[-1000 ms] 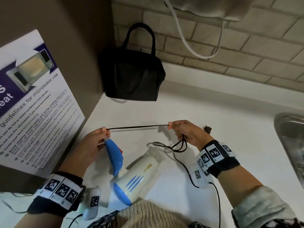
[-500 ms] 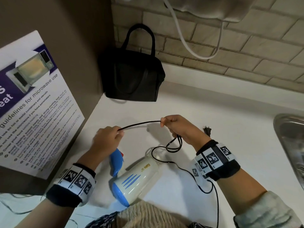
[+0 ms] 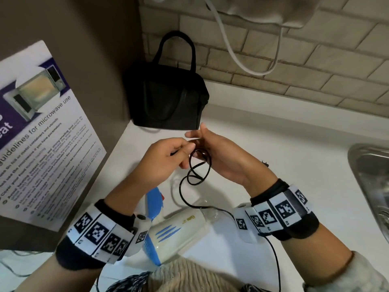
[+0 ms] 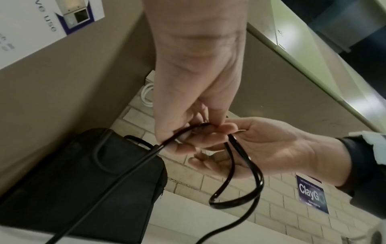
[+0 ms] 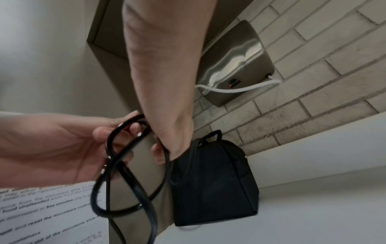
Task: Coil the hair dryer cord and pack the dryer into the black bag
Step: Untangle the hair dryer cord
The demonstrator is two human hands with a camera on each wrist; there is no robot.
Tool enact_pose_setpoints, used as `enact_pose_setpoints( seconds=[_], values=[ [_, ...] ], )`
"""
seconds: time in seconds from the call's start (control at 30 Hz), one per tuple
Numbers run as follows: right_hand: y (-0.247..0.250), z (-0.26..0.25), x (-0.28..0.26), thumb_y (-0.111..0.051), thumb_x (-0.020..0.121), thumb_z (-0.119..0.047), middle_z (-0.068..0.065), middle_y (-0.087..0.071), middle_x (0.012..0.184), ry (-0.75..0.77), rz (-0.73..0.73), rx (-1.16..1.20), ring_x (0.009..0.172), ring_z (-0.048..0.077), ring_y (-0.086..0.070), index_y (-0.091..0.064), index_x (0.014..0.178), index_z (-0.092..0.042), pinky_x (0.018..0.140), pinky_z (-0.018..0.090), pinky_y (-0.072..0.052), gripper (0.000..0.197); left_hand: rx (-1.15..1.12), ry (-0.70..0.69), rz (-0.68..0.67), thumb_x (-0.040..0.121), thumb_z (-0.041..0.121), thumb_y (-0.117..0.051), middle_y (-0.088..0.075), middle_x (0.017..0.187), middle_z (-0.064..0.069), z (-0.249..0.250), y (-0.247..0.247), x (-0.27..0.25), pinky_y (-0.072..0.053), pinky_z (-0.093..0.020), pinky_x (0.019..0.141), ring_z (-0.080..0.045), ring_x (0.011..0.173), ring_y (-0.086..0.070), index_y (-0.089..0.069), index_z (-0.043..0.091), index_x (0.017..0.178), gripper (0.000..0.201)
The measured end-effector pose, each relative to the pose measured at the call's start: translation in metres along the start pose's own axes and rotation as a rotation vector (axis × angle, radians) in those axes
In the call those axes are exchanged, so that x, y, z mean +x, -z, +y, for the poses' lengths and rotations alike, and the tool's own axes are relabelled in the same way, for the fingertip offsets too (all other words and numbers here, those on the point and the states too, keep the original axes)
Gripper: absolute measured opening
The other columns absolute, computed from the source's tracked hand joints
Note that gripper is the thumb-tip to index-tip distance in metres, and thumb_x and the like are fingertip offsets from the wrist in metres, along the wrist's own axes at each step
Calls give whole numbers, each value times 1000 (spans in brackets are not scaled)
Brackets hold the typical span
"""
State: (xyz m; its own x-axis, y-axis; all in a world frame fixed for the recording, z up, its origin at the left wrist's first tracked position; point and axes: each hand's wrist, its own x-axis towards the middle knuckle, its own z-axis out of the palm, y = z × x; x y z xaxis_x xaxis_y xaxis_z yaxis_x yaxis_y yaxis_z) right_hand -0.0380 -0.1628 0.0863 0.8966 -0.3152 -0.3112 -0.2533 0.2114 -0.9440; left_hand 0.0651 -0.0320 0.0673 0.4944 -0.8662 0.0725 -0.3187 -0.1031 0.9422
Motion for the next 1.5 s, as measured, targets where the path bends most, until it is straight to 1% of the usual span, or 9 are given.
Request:
enact_pose_setpoints(
  seconds=[0.17, 0.3, 0.73, 0.93, 1.0, 1.1, 1.23, 1.37, 1.5],
  values=[
    [4, -2, -5, -17, 99, -53, 1, -64, 116, 19, -131, -127, 108, 6, -57, -58, 128, -16, 95, 29, -38, 63, -91, 5, 16, 99, 19, -46, -60, 62, 4, 2, 6, -6, -47, -13, 72, -9, 67, -58, -63, 15, 73, 31],
    [10, -6, -8, -21, 100, -49, 8, -66, 122, 5, -116, -68, 118, 18, -60, -54, 131, -12, 98, 32, -43, 59, -209, 77, 108, 100, 20, -43, -56, 57, 11, -3, 17, -7, -44, -9, 65, 0, 60, -51, -66, 14, 82, 29],
    [23, 12, -12, -31, 94, -53, 5, -70, 98, -56, -88, 93, 100, 17, -63, -69, 99, -14, 99, 39, -42, 55, -502, 203, 226, 99, 28, -46, -46, 53, 9, -11, 32, -8, -35, -23, 66, -6, 56, -40, -69, 17, 78, 32],
    [20, 25, -12, -39, 84, -66, 17, -60, 125, -98, -213, 150, 122, 41, -53, -51, 90, -24, 106, 48, -35, 44, -579, 243, 242, 99, 27, -47, -55, 59, 9, -14, 26, -7, -32, -29, 68, -7, 57, -44, -70, 23, 68, 39],
    [19, 28, -15, -37, 83, -66, 19, -61, 123, -94, -259, 47, 111, 39, -61, -40, 96, -25, 103, 45, -40, 44, -597, 260, 274, 99, 26, -46, -58, 60, 10, -16, 27, -6, -33, -28, 68, -6, 56, -45, -70, 22, 73, 36],
    [21, 29, -23, -48, 90, -53, 7, -60, 79, -43, -298, -16, 72, 22, -54, -36, 102, -22, 84, 34, -47, 35, -651, 274, 316, 100, 23, -44, -59, 60, 11, -20, 31, -6, -37, -24, 67, -3, 54, -45, -66, 16, 85, 28],
    [30, 31, -21, -46, 99, -26, -2, -25, 64, -4, -79, 79, 59, 14, -19, -60, 107, -11, 60, 22, -36, 23, -653, 244, 323, 102, 23, -40, -56, 61, 12, -27, 41, -11, -32, -24, 64, -3, 52, -39, -67, 17, 91, 30],
    [41, 42, -14, -52, 91, -31, -6, -27, 58, 8, 142, 113, 54, 10, -27, -64, 81, -12, 62, 24, -37, 25, -594, 195, 303, 103, 22, -36, -53, 59, 13, -30, 47, -17, -30, -24, 64, -2, 50, -35, -65, 18, 97, 30],
    [45, 49, -9, -52, 92, -27, -4, -42, 66, 53, 191, 258, 64, 11, -39, -66, 85, -15, 71, 27, -35, 20, -516, 195, 295, 103, 24, -36, -49, 58, 12, -37, 48, -21, -30, -27, 64, -2, 48, -34, -68, 25, 98, 32]
  ],
)
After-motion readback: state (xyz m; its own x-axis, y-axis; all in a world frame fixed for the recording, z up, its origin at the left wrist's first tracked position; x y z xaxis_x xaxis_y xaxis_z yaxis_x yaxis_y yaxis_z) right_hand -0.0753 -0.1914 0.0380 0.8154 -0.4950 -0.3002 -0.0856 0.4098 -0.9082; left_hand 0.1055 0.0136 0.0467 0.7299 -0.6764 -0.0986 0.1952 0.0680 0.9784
